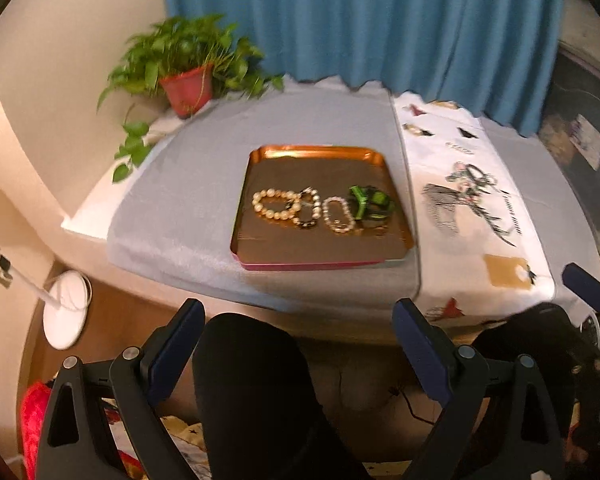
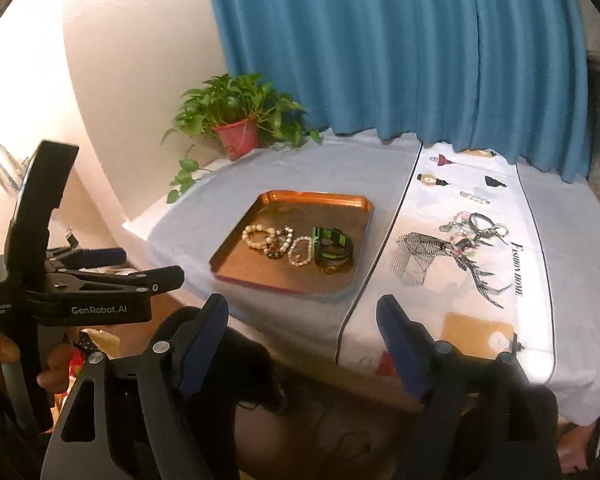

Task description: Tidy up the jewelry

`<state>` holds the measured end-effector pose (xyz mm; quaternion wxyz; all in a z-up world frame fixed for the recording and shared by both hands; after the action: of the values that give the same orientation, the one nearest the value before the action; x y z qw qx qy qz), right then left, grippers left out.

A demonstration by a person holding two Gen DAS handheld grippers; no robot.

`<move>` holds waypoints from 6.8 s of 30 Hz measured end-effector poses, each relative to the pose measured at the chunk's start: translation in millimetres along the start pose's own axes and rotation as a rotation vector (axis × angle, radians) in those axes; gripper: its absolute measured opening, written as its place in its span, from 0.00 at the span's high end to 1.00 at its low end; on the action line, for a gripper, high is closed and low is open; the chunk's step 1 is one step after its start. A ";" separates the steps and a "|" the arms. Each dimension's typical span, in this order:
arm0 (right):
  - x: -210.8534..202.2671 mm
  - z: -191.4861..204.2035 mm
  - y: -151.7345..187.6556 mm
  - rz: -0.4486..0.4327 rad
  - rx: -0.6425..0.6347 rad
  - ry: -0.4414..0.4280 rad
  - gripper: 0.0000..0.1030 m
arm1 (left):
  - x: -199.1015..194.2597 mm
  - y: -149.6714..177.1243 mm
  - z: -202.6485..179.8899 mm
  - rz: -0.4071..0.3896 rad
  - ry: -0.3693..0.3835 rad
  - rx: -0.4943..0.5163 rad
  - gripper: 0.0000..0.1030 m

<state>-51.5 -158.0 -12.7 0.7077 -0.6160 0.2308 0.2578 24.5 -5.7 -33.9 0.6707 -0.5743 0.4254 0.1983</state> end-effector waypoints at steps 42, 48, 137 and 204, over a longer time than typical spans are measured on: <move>56.9 -236.7 -9.0 -0.018 0.352 0.348 0.23 | 34.2 -22.0 -21.1 0.077 -0.099 0.055 0.08; 141.3 -340.3 -21.4 0.063 0.485 0.435 0.23 | 77.0 -48.8 -37.0 0.136 -0.106 0.053 0.08; 160.1 -454.8 -1.1 0.009 0.519 0.458 0.97 | 325.3 -157.8 -355.3 0.600 0.337 0.067 0.67; 77.7 -108.3 -68.4 -0.055 0.091 0.151 0.97 | 70.5 -93.0 -10.2 -0.028 0.074 0.018 0.99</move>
<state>51.1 -266.4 -25.9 0.7224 -0.6069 0.2781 0.1805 130.7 -55.3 -34.0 0.6625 -0.5810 0.4436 0.1638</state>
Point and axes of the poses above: each gripper's, at about its wrist camera, not at the fingertips, and x roughly the way its jaws point, z to its left, y to its underside, the point moved 8 cm from there along x, roughly the way its jaws point, and after that the axes turned 3 degrees about y, right-handed, at the moved point
